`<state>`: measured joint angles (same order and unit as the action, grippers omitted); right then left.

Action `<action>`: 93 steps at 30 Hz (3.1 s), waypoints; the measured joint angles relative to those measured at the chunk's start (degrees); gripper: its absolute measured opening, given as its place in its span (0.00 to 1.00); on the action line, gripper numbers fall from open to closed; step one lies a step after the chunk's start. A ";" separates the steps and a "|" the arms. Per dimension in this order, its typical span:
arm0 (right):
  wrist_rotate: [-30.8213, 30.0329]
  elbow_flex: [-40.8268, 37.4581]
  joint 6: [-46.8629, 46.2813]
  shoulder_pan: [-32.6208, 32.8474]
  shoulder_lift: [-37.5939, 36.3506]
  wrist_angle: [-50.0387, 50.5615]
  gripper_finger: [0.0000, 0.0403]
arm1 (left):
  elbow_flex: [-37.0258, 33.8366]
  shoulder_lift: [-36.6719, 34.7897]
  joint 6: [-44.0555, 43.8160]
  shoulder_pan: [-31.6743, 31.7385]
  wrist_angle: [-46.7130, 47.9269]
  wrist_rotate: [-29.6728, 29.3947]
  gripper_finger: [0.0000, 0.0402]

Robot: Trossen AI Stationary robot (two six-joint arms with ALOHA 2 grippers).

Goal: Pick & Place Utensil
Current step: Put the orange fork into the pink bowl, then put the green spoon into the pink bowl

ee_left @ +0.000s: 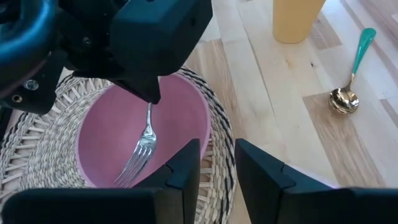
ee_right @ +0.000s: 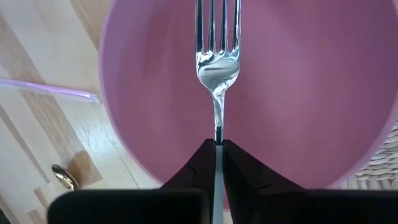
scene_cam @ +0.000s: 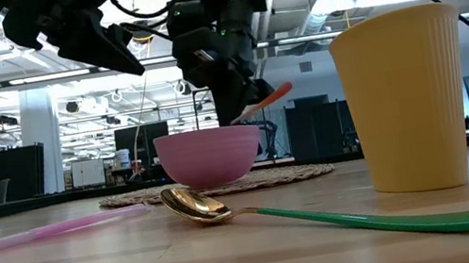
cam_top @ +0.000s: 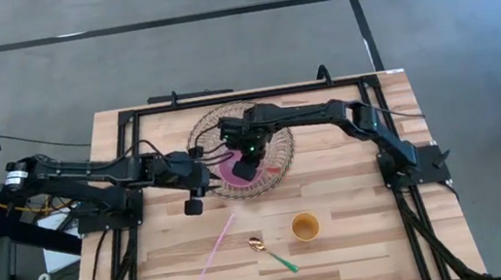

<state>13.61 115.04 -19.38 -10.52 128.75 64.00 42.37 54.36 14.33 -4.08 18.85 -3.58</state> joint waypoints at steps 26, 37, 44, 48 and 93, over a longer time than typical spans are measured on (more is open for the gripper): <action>-3.06 -0.04 -0.11 0.37 1.05 -1.76 0.02 | -0.02 0.00 0.00 0.00 0.19 0.04 0.25; -1.78 0.07 2.36 0.17 3.32 -2.81 0.03 | -0.07 0.01 0.02 -0.02 0.42 -0.06 0.25; -1.64 -0.14 2.51 -0.15 3.74 -3.38 0.11 | -0.07 0.03 0.00 0.00 0.50 0.09 0.25; -1.65 -0.02 3.05 -0.17 3.69 -3.10 0.17 | -0.07 0.03 0.00 0.00 0.44 -0.02 0.25; -17.36 19.58 -7.55 20.82 -0.13 10.43 0.18 | 0.00 0.09 0.18 -0.46 0.78 0.60 0.25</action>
<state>-3.75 134.63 -26.93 10.30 128.62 74.43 42.37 54.46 14.50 -4.53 19.63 -2.98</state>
